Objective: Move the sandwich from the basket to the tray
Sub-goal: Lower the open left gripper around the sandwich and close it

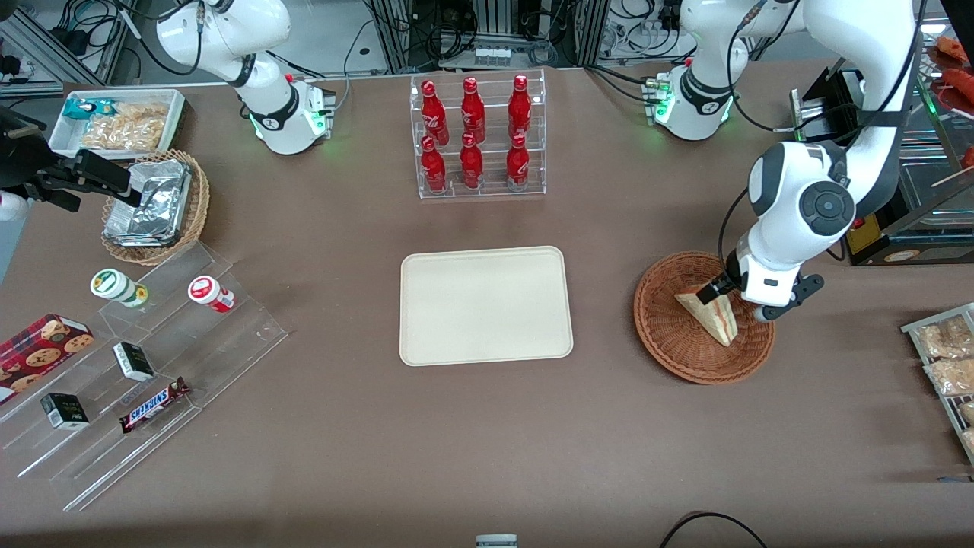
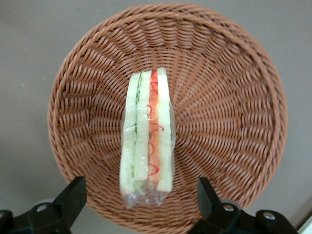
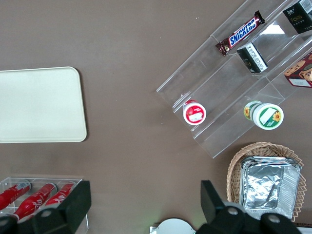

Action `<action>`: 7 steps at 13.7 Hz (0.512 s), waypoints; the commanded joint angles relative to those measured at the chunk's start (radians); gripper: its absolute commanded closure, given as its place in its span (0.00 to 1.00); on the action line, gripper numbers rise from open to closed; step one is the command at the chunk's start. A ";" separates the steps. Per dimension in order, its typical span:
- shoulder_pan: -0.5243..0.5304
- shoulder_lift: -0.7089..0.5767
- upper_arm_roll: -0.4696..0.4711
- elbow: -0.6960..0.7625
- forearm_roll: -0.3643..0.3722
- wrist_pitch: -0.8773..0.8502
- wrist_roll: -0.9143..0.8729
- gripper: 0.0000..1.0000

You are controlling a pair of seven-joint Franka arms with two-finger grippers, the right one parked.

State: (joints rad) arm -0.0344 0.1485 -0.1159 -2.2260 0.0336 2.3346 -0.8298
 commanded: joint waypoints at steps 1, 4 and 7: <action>-0.021 0.023 0.002 -0.007 0.006 0.046 -0.114 0.00; -0.016 0.043 0.002 -0.012 0.006 0.051 -0.124 0.00; -0.010 0.075 0.005 -0.011 0.006 0.069 -0.123 0.00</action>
State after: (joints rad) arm -0.0455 0.2062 -0.1125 -2.2293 0.0336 2.3702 -0.9312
